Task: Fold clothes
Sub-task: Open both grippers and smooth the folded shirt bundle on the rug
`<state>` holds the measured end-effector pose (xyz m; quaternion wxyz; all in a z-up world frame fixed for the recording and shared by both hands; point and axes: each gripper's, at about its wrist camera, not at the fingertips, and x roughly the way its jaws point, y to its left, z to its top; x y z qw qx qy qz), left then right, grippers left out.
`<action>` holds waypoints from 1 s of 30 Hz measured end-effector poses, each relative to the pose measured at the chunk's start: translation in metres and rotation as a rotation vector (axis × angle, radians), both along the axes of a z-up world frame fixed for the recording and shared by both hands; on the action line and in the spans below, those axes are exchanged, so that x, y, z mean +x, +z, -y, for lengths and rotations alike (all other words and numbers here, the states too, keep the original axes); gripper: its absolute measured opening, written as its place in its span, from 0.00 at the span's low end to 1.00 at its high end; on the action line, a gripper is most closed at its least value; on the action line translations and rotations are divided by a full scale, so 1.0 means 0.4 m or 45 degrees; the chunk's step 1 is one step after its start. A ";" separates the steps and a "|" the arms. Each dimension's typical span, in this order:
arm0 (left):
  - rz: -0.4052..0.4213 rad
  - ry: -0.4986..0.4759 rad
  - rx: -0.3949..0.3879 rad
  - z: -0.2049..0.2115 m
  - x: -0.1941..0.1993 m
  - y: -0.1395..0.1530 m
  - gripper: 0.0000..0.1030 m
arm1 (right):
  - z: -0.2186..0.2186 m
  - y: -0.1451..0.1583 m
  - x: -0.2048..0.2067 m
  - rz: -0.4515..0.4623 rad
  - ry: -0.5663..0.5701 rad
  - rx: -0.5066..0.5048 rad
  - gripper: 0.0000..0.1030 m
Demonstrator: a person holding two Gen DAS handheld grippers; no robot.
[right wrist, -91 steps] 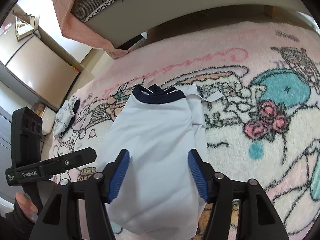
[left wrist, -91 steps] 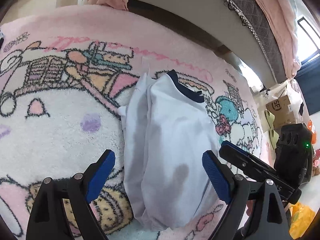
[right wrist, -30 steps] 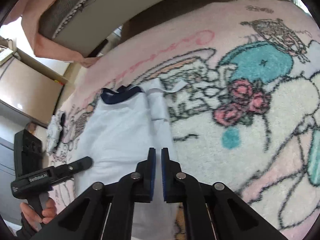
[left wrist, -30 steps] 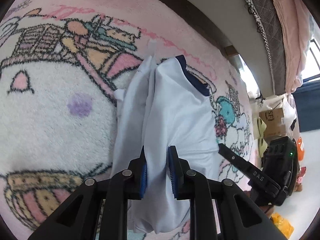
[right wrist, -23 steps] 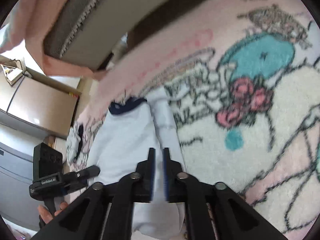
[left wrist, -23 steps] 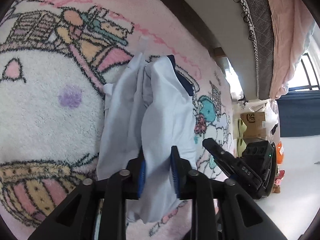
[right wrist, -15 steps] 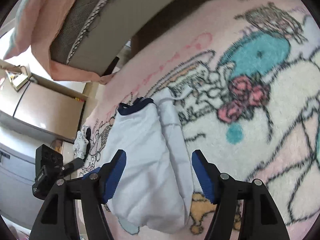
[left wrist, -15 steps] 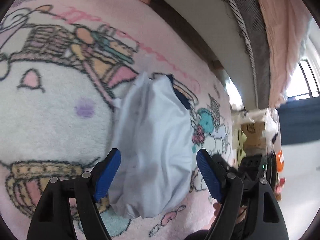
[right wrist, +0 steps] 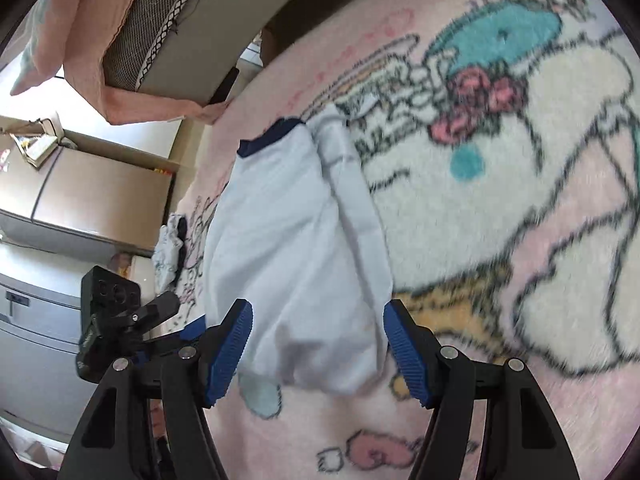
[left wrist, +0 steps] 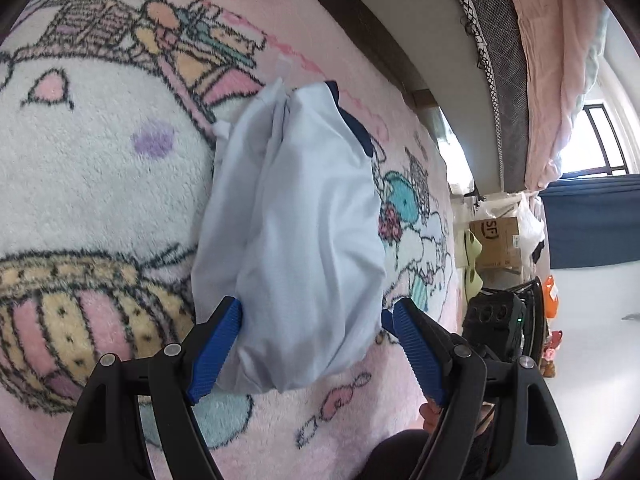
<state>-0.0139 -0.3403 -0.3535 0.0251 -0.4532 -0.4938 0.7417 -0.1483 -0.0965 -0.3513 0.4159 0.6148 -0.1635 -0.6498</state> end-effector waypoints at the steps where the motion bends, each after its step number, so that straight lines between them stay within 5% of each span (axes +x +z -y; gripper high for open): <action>1: -0.004 0.003 0.013 -0.001 0.003 -0.002 0.75 | -0.001 -0.002 0.003 0.005 0.003 0.005 0.66; 12: 0.046 -0.021 0.005 -0.028 0.049 -0.039 0.75 | 0.002 -0.020 0.019 -0.005 0.028 0.066 0.66; 20: 0.009 0.079 0.094 -0.031 0.081 -0.060 0.74 | 0.013 -0.032 0.033 0.026 0.055 0.085 0.65; 22: 0.030 0.085 0.073 -0.035 0.083 -0.060 0.66 | 0.019 -0.028 0.038 0.010 0.069 0.102 0.59; 24: 0.077 0.071 0.028 -0.039 0.079 -0.059 0.38 | 0.022 -0.027 0.043 0.002 0.079 0.115 0.44; 28: 0.077 0.071 0.038 -0.043 0.082 -0.062 0.30 | 0.024 -0.021 0.051 -0.025 0.086 0.134 0.27; 30: 0.083 0.087 0.033 -0.044 0.084 -0.057 0.25 | 0.022 -0.016 0.055 -0.042 0.085 0.134 0.09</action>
